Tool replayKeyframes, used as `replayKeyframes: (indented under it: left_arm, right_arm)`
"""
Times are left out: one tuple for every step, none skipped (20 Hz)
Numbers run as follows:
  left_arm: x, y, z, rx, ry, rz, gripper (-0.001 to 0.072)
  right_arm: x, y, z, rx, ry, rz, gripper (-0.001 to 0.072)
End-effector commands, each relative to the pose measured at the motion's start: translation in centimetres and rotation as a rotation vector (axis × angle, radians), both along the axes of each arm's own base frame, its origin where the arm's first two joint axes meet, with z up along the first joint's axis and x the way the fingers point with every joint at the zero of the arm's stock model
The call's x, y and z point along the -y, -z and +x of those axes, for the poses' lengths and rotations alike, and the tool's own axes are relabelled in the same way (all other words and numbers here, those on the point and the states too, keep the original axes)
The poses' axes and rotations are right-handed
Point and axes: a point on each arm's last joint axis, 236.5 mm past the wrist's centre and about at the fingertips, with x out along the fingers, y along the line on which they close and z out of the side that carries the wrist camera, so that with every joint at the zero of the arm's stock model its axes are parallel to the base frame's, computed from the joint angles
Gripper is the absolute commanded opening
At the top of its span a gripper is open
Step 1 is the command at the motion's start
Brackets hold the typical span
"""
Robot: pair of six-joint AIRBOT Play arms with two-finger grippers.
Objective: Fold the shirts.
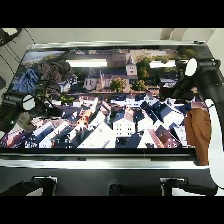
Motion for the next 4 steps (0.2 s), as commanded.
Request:
replayKeyframes:
  left_arm:
    - [-0.01,0.06,-0.06,0.001,-0.002,-0.001,0.0341]
    - [-0.01,0.06,-0.06,0.001,-0.002,-0.001,0.0342]
    - [-0.01,0.07,-0.07,0.000,-0.002,-0.001,0.0341]
    - [-0.01,0.06,-0.06,0.001,-0.002,-0.001,0.0342]
  right_arm:
    - [-0.15,0.09,-0.11,-0.006,-0.002,0.001,0.0681]
    - [-0.15,0.09,-0.11,-0.006,-0.002,0.001,0.0681]
    - [-0.15,0.09,-0.11,-0.006,-0.002,0.001,0.0681]
    - [-0.15,0.09,-0.11,-0.006,-0.002,0.001,0.0681]
